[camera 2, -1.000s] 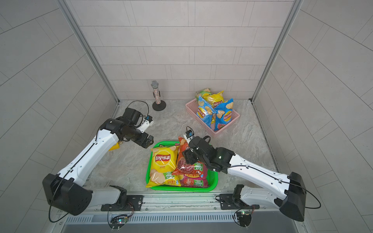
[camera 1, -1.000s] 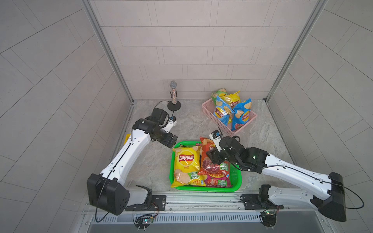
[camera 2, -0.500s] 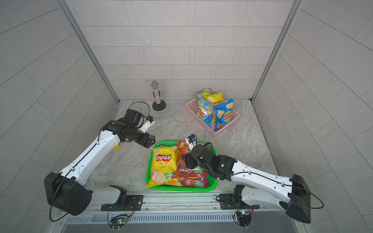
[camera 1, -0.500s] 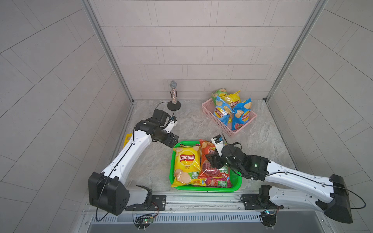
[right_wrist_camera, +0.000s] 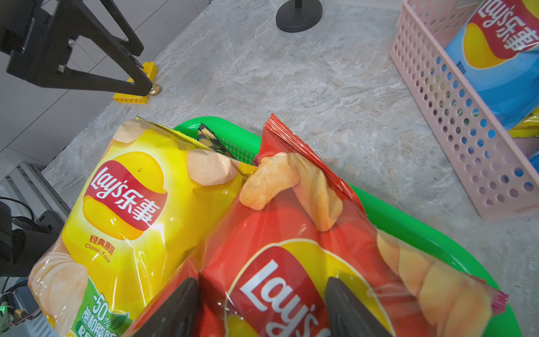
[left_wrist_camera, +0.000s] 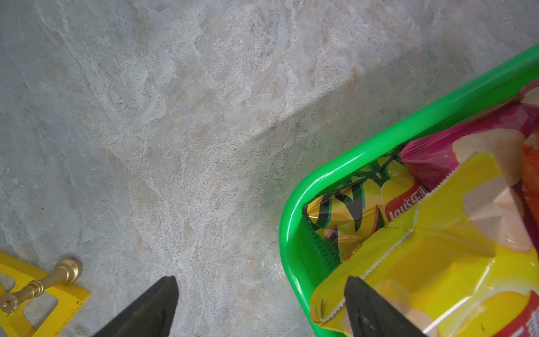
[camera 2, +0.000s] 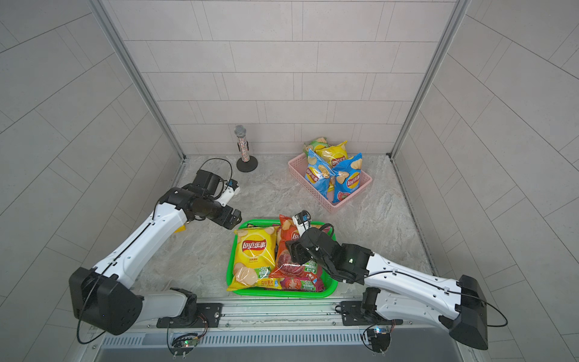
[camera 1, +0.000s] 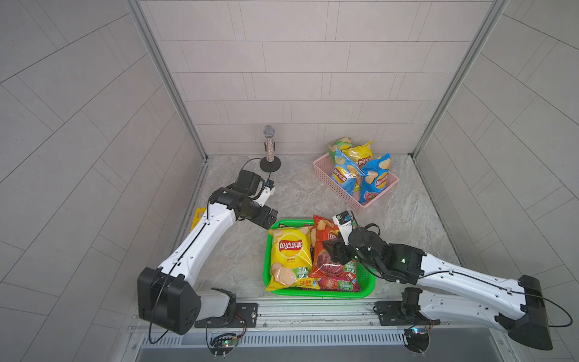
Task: Put the potato chips into the basket
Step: Place the potato chip in the basket.
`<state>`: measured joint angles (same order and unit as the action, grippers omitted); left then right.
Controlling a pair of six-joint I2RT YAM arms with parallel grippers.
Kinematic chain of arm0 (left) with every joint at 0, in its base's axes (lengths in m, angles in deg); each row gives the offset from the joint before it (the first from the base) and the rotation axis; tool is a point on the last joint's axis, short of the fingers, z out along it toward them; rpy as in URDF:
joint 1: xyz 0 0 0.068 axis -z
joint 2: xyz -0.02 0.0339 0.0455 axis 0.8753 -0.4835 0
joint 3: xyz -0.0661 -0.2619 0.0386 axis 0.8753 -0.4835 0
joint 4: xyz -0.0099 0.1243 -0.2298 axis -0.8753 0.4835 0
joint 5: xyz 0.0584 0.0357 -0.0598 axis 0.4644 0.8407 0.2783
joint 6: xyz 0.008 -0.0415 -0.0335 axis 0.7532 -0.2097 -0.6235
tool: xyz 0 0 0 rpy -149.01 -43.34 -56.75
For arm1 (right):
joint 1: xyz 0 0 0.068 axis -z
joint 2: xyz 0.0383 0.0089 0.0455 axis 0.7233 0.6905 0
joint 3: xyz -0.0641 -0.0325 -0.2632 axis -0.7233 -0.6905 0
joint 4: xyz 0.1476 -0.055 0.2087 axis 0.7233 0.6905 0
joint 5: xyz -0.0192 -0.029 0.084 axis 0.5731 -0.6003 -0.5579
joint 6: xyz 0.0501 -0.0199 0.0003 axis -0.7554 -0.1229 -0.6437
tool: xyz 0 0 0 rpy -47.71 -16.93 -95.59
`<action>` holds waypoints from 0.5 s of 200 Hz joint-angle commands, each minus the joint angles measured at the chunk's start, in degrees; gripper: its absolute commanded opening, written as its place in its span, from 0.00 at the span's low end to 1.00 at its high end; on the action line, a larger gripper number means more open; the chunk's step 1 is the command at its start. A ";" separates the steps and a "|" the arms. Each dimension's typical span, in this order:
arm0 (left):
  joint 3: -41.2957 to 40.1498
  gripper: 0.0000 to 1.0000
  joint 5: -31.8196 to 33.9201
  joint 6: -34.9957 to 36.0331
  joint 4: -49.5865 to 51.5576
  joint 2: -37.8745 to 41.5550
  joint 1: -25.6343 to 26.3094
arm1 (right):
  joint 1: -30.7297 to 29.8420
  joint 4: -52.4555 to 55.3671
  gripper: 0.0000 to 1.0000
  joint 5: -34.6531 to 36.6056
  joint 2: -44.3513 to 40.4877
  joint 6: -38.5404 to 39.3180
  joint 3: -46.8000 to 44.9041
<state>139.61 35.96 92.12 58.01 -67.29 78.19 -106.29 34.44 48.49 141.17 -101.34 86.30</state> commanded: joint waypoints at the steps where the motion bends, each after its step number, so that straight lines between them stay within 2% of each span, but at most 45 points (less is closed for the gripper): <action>1: -1.03 0.98 1.06 -0.29 -0.49 1.62 -0.39 | -0.59 9.07 0.74 -1.14 1.19 -0.87 -0.65; 100: -1.65 0.99 1.04 -0.44 -0.71 1.73 -0.83 | -0.51 11.76 0.81 0.57 -0.05 1.77 8.64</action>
<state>138.78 36.73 92.10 57.64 -66.89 77.86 -106.56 42.96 48.44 141.43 -100.51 92.75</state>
